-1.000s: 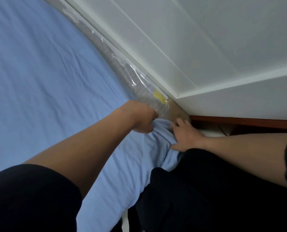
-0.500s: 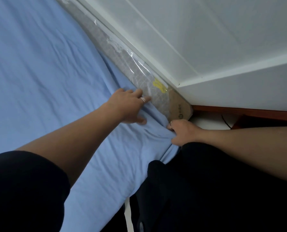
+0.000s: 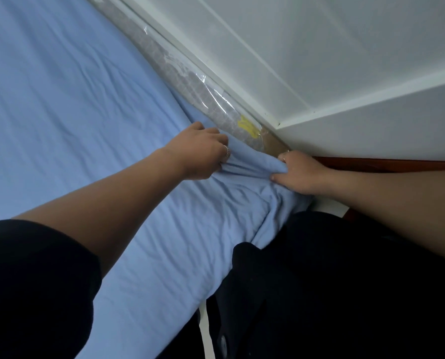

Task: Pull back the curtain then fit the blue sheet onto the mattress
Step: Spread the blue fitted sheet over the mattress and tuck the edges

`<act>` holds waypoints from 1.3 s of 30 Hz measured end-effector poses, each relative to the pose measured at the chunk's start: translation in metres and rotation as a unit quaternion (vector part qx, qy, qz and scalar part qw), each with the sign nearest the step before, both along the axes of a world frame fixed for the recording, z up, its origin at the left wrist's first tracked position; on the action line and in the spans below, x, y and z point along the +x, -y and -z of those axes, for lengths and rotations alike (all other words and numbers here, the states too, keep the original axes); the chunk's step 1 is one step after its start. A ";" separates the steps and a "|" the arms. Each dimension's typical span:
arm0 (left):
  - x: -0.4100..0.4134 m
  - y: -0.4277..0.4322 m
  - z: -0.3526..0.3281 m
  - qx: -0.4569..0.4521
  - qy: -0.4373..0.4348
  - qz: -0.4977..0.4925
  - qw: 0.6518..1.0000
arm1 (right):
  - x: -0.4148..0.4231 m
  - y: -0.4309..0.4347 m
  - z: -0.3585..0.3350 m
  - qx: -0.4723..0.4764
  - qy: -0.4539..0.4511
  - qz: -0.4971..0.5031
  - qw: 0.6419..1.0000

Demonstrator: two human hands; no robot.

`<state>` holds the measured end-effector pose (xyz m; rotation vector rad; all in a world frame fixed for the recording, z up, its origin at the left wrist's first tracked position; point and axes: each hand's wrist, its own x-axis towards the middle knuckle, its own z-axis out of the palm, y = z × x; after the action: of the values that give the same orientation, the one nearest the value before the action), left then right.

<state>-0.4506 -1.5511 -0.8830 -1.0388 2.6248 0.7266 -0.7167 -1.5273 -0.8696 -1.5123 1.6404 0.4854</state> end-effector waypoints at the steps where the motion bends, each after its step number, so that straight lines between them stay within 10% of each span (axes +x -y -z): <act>1: 0.000 -0.002 0.001 -0.022 -0.010 -0.003 1.000 | 0.003 0.001 -0.001 -0.048 -0.032 -0.043 0.997; 7: -0.010 -0.019 -0.012 -0.108 -0.112 -0.099 0.983 | 0.028 -0.029 -0.024 -0.303 -0.015 -0.243 0.921; 14: -0.014 -0.022 -0.024 -0.200 -0.171 -0.096 0.960 | 0.033 -0.035 -0.018 -0.056 -0.033 -0.164 0.984; 22: -0.014 -0.002 -0.037 0.125 0.154 -0.011 0.980 | 0.035 -0.022 -0.027 0.203 0.010 -0.117 0.972; 29: -0.030 0.022 -0.038 0.318 0.139 -0.051 0.936 | 0.036 -0.022 -0.022 0.287 -0.018 -0.017 0.958; 32: -0.058 0.032 -0.031 0.266 0.124 -0.018 0.956 | 0.031 -0.021 -0.022 0.347 -0.108 -0.044 0.931; 39: -0.116 0.007 0.018 -0.027 0.037 -0.126 0.991 | -0.008 -0.007 0.013 0.138 -0.161 0.046 0.976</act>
<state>-0.5668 -1.5579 -0.9009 -1.4035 2.4884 0.6565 -0.7248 -1.5201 -0.8828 -1.1903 1.7913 0.9055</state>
